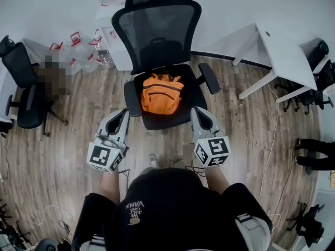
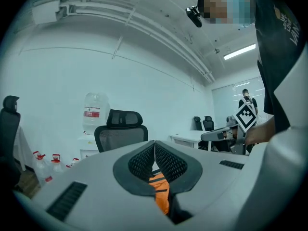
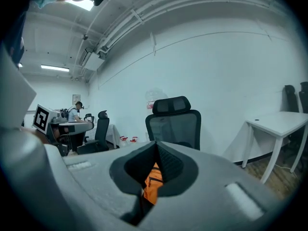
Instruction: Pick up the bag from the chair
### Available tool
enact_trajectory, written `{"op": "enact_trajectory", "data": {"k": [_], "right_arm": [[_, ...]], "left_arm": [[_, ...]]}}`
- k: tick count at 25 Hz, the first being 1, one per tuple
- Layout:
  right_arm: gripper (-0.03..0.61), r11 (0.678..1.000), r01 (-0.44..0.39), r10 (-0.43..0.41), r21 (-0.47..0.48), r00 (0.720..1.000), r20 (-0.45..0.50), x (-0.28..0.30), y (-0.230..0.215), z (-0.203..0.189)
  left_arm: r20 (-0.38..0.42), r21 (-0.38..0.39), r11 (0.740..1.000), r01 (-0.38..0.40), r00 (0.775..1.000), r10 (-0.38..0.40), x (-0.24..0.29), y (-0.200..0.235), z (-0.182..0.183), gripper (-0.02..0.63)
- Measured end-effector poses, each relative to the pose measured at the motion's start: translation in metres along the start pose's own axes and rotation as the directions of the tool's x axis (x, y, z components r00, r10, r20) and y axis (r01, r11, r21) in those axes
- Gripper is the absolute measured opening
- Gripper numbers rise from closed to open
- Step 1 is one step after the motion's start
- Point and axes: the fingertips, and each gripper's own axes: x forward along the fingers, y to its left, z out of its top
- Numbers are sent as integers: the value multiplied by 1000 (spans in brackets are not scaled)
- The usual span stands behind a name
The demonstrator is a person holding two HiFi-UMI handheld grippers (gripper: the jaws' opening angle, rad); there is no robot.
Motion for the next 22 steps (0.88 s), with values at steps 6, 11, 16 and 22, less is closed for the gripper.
{"op": "enact_trajectory", "data": {"k": [6,11,16,22], "right_arm": [[-2,998,57,-57,13,998,0,10,8,-3],[-2,995,95,-95,27,995,4,23,-2,-1],[-2,994,103,-104,35,995,7,39,-19,1],[-2,996,91,-91,21,996,7,63,-38,7]], "left_arm": [[2,-18,999,38,999,-38,7,23,-7,9],[-1,-29,998,55,998,-55,22,37,-12,9],[-17,-29,998,63,998,-63,44,42,-18,9],[-18,-33,998,45,999,-46,67,50,-18,9]]}}
